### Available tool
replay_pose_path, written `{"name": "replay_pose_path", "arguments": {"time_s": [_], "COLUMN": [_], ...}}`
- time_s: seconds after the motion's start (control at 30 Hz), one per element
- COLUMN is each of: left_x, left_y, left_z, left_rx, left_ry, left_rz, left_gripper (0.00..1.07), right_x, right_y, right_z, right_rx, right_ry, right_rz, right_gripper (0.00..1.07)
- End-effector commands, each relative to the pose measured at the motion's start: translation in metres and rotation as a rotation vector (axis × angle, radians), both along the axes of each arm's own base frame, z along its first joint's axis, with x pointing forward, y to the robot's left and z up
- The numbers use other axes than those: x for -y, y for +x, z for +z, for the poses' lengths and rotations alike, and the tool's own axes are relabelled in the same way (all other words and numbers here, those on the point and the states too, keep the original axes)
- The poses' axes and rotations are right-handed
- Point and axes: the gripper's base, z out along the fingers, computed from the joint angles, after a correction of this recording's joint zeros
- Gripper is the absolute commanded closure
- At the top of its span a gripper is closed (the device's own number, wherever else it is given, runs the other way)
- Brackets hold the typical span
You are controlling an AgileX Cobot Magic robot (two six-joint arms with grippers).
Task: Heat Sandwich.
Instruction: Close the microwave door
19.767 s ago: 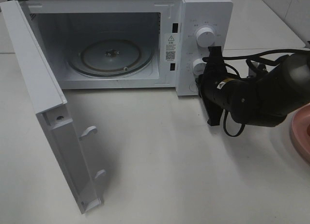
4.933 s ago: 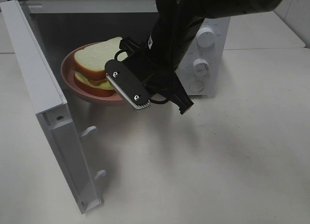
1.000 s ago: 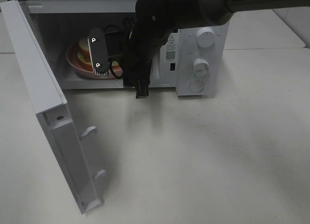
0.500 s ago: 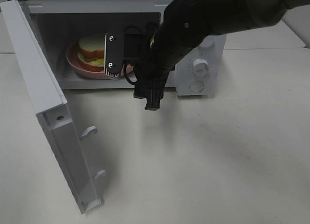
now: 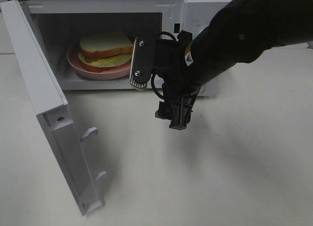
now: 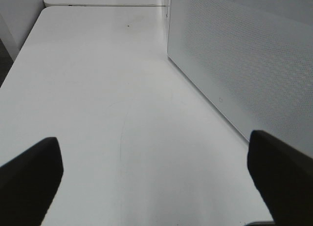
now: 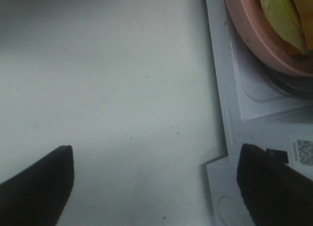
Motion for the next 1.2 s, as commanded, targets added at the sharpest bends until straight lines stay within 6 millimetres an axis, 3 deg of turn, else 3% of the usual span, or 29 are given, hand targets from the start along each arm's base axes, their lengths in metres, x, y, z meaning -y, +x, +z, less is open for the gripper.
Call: {"name": "replay_pose_path", "arguments": {"time_s": [0.03, 0.67, 1.2], "left_x": [0.0, 0.0, 0.0], "left_y": [-0.004, -0.004, -0.004], "left_z": [0.0, 0.0, 0.0], "left_rx": [0.03, 0.03, 0.03], "left_ry": [-0.001, -0.001, -0.001], "left_rz": [-0.002, -0.002, -0.002], "left_gripper": [0.1, 0.1, 0.1], "right_x": [0.01, 0.07, 0.114], "right_y": [-0.011, -0.079, -0.124], "right_z": [0.007, 0.024, 0.066], "right_rx": [-0.002, -0.139, -0.178], "right_ry": [0.026, 0.089, 0.154], "right_rz": [-0.035, -0.324, -0.543], "right_gripper": [0.23, 0.29, 0.31]}}
